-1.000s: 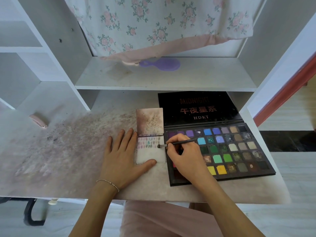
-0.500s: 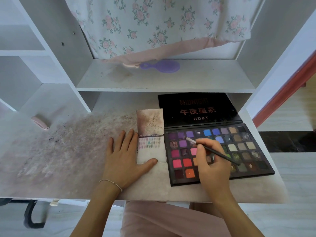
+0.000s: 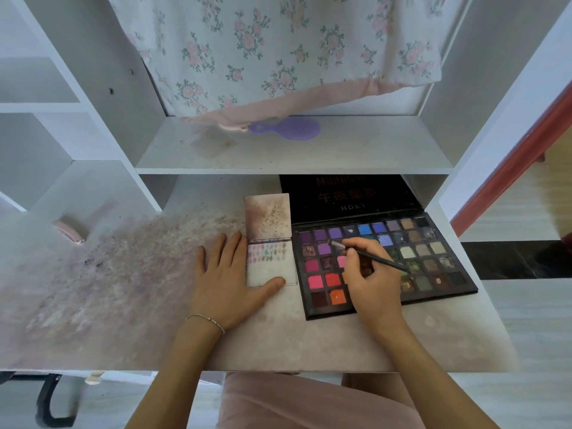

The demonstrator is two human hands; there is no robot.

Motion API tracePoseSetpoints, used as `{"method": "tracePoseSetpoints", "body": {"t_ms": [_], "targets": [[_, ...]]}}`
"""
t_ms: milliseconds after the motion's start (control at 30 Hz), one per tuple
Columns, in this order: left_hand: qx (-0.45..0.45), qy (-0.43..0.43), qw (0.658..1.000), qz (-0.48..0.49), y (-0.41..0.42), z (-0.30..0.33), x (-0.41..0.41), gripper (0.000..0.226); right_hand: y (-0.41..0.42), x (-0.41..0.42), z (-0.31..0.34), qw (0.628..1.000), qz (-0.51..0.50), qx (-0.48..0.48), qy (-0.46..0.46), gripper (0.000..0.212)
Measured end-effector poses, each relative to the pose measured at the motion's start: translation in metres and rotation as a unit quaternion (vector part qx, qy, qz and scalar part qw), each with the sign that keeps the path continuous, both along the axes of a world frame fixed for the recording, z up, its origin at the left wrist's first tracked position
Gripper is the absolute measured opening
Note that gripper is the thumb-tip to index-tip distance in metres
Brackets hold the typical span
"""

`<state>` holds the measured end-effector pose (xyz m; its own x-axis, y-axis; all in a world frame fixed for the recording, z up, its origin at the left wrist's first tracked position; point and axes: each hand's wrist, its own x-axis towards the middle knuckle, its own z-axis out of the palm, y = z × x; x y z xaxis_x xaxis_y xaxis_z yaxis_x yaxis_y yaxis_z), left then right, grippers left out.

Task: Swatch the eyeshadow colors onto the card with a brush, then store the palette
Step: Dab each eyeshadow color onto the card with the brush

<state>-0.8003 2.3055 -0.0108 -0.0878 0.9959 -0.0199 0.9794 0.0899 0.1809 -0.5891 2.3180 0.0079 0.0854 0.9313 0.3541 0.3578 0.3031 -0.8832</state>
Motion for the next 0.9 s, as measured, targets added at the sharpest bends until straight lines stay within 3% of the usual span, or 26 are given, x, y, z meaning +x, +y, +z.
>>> {"method": "tracePoseSetpoints", "body": {"t_ms": [133,267,400,733,900], "targets": [[0.038,-0.081,0.996,0.004,0.004,0.005,-0.008,0.101,0.001,-0.001,-0.004,0.999,0.002,0.002,-0.053,0.026],[0.102,-0.176,0.978,0.052,0.016,0.007,-0.018,0.052,-0.001,0.001,-0.003,0.998,0.024,0.007,-0.065,0.027],[0.13,-0.243,0.957,0.09,0.035,0.011,-0.024,0.023,-0.005,0.001,-0.001,0.997,0.051,-0.038,-0.035,0.028],[0.124,-0.24,0.958,0.095,0.043,0.015,-0.02,0.014,-0.007,0.002,-0.002,0.991,0.112,-0.005,-0.069,0.015],[0.121,-0.231,0.961,0.093,0.042,0.015,-0.019,0.014,-0.006,0.003,-0.003,0.987,0.106,-0.028,-0.115,0.019]]}}
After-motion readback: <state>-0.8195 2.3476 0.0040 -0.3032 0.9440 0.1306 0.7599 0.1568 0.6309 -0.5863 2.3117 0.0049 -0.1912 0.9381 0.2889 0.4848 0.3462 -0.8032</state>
